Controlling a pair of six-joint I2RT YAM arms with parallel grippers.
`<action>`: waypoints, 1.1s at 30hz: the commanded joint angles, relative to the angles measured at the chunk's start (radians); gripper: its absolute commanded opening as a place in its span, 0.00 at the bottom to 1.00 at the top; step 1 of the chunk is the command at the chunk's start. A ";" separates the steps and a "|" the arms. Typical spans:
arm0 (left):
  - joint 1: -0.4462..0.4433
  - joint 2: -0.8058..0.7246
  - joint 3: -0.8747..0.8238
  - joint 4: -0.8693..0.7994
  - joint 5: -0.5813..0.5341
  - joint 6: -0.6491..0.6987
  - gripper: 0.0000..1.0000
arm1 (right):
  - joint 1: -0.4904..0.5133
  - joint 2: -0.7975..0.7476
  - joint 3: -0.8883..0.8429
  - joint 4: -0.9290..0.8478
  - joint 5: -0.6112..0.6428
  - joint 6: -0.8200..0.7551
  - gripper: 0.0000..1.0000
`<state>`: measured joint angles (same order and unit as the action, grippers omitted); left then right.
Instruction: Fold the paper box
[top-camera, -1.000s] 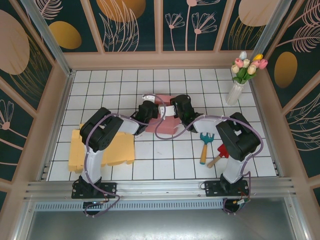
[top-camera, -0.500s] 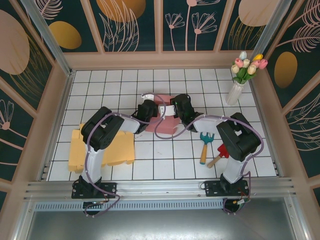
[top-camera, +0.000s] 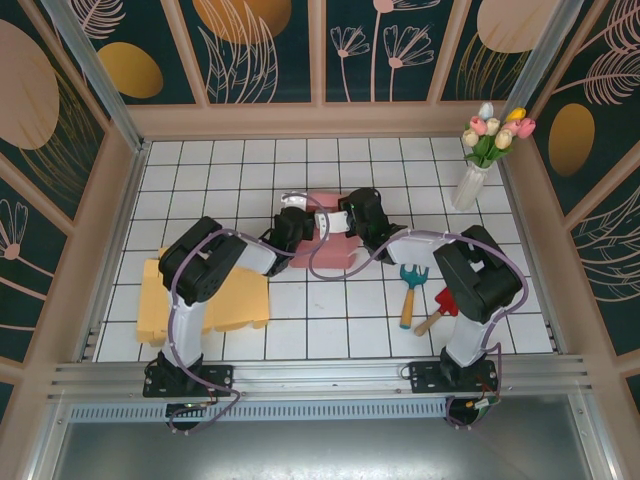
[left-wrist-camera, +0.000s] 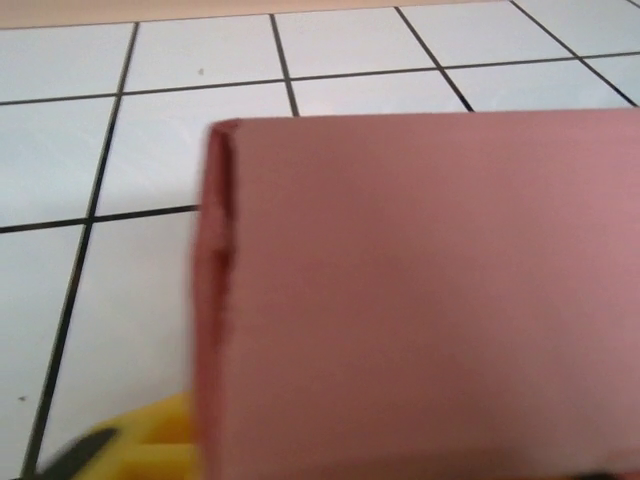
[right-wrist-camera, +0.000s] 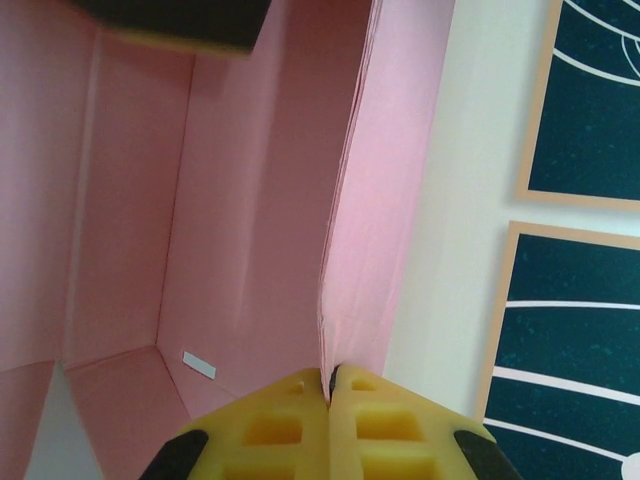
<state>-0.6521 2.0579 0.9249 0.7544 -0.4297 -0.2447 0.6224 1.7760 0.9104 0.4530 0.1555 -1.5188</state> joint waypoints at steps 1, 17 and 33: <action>-0.018 -0.029 0.000 0.057 0.016 0.036 0.00 | 0.030 0.020 -0.013 -0.165 -0.136 0.020 0.00; -0.018 -0.021 -0.025 0.066 0.112 0.071 0.00 | 0.019 -0.055 0.017 -0.178 -0.204 0.146 0.26; -0.015 -0.175 0.169 -0.488 0.190 -0.006 0.00 | 0.026 -0.548 0.006 -0.328 -0.230 0.520 0.42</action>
<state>-0.6693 1.9476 1.0359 0.4751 -0.2722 -0.2081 0.6369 1.3407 0.9199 0.1181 -0.0334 -1.1744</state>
